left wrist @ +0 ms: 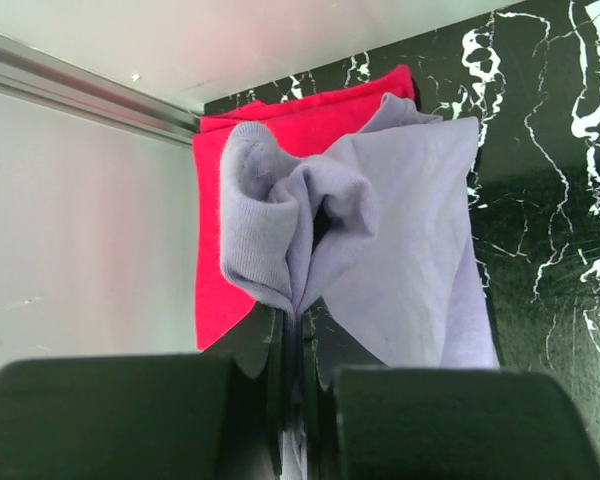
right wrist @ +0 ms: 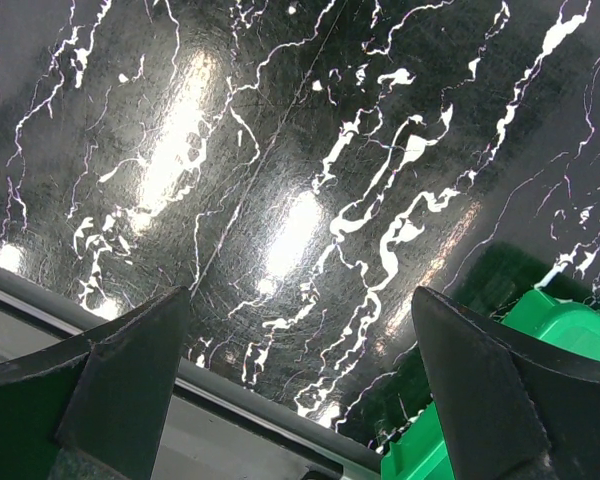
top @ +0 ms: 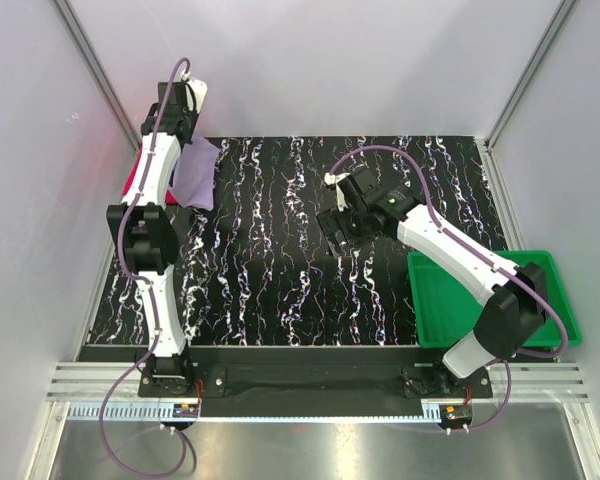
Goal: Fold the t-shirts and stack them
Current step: Neatly place the folded tshirt to the corner
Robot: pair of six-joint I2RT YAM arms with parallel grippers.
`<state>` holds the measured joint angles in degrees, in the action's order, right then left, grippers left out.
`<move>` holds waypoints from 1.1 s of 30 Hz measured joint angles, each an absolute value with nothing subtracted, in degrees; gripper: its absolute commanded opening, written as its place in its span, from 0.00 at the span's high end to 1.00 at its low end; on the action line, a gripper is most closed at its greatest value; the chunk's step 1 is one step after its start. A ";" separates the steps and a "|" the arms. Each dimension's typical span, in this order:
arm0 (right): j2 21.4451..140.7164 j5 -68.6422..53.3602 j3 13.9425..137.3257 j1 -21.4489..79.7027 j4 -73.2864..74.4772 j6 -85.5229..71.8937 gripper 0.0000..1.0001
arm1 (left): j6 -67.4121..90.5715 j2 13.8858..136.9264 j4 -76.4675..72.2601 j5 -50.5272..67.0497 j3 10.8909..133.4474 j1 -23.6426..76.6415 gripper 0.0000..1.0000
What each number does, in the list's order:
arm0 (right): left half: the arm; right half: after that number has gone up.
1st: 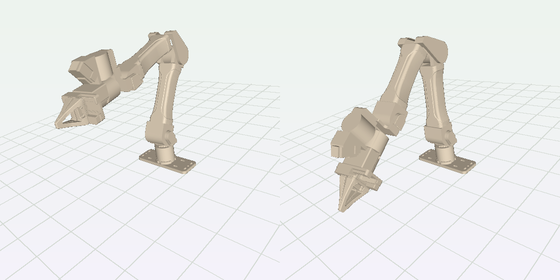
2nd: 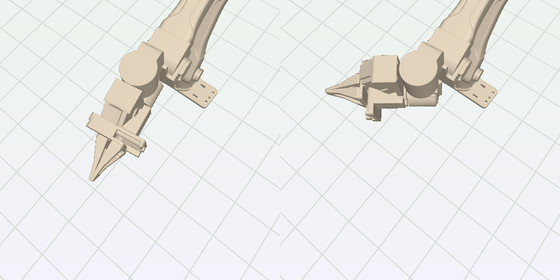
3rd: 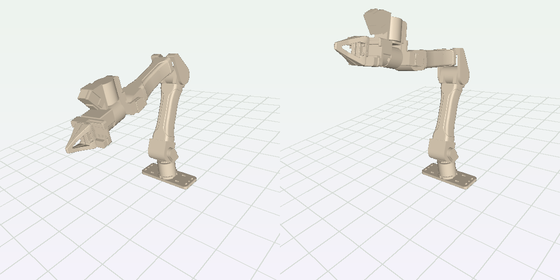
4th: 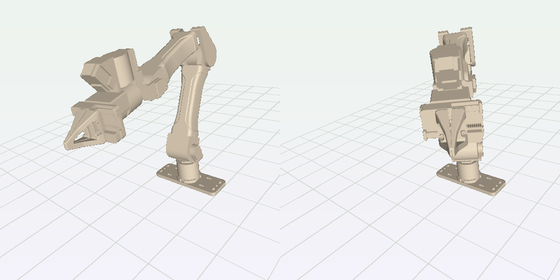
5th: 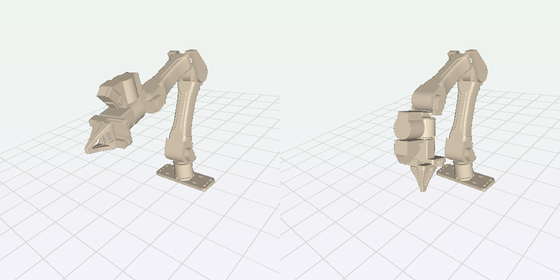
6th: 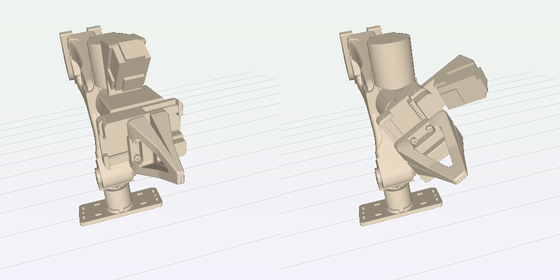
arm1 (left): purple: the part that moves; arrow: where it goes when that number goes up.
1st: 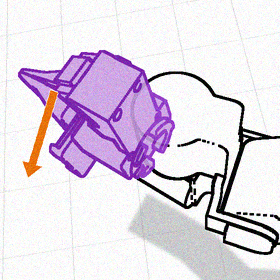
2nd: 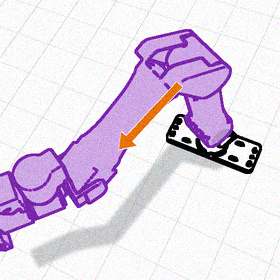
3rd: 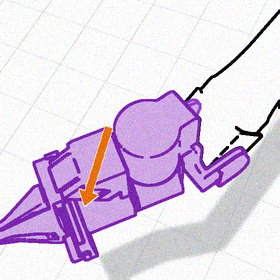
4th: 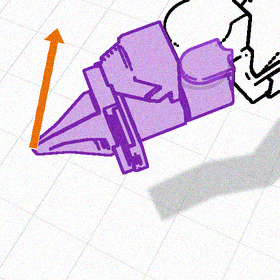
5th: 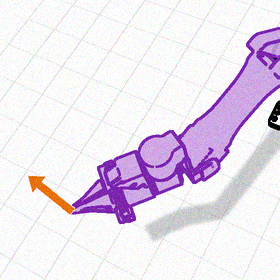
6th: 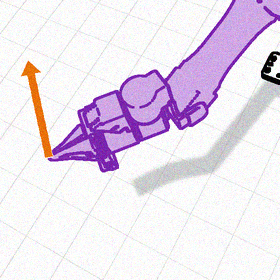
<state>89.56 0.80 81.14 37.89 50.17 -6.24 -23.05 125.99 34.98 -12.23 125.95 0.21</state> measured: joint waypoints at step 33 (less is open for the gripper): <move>89.97 0.32 81.43 37.80 50.94 -6.28 0.00 | -24.21 125.47 33.43 -9.82 129.86 -2.68 1.00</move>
<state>89.97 0.32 81.43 37.80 50.94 -6.28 -24.21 125.47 33.43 -9.82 129.86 -2.68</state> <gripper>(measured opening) 0.994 0.058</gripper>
